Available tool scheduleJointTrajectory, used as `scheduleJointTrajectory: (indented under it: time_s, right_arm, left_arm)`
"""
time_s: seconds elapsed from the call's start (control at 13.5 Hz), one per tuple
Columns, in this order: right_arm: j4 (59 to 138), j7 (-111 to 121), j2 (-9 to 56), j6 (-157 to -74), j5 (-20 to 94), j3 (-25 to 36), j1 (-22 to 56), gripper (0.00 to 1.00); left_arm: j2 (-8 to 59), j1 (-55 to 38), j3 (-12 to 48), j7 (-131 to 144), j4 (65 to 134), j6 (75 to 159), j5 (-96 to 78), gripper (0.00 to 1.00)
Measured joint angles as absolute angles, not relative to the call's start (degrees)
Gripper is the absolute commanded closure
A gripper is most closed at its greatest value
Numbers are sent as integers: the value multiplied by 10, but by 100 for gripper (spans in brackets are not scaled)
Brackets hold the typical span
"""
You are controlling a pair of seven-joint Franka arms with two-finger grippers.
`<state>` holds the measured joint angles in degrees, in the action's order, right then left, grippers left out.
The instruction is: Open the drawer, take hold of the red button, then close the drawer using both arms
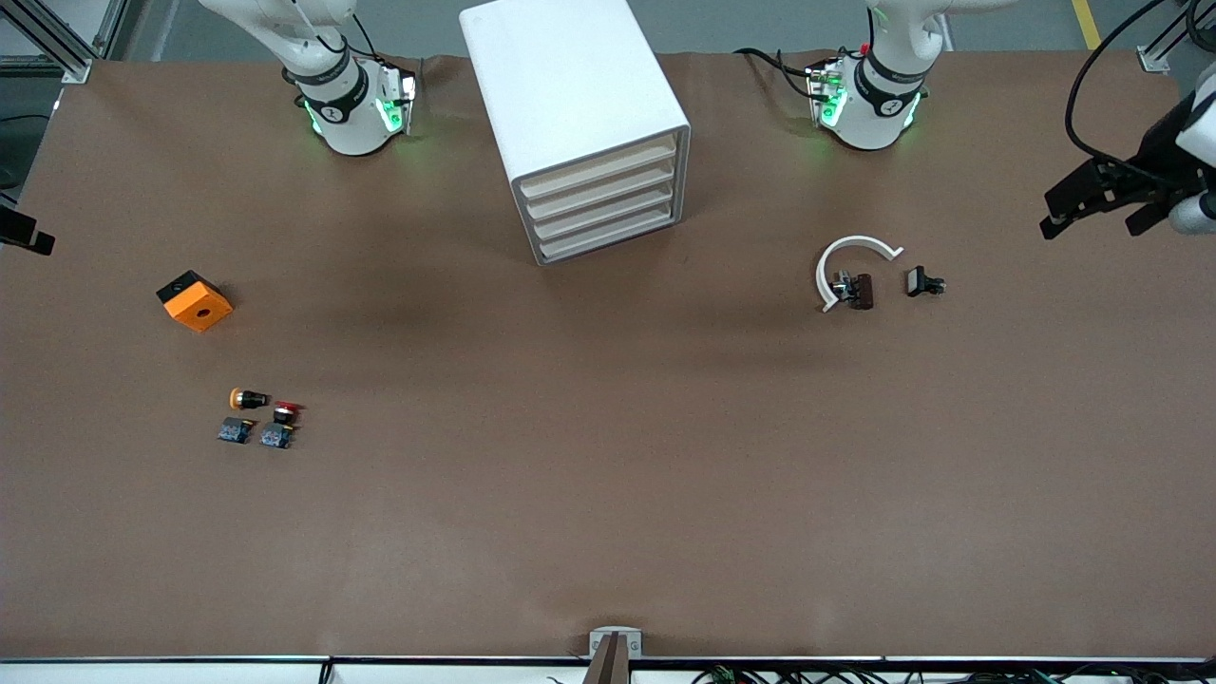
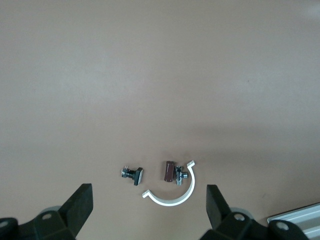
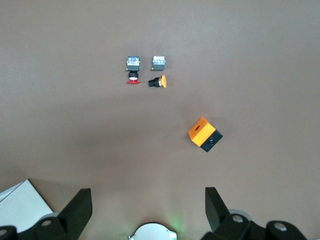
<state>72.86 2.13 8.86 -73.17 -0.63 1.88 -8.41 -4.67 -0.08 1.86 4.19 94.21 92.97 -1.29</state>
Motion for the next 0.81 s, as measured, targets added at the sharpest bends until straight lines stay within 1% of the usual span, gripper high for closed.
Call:
scheduleJointTrajectory:
  time_s: [0.22,0.44,0.67,0.81]
  right_arm:
    - [751,16,65,-729,0,20,-77,0]
    - [802,9,22,-746,0,52,-33,0]
    - [858,7,-20,-775,0,59,-26,0]
    - [870,7,-36,-778,0,60,-27,0]
  left_arm:
    - [-16,-3,22,42,903,920,-13,0]
    - [-15,-3,24,42,897,905,-13,0]
    - [-15,-3,27,42,893,889,-13,0]
    - [-15,-4,28,42,892,884,-13,0]
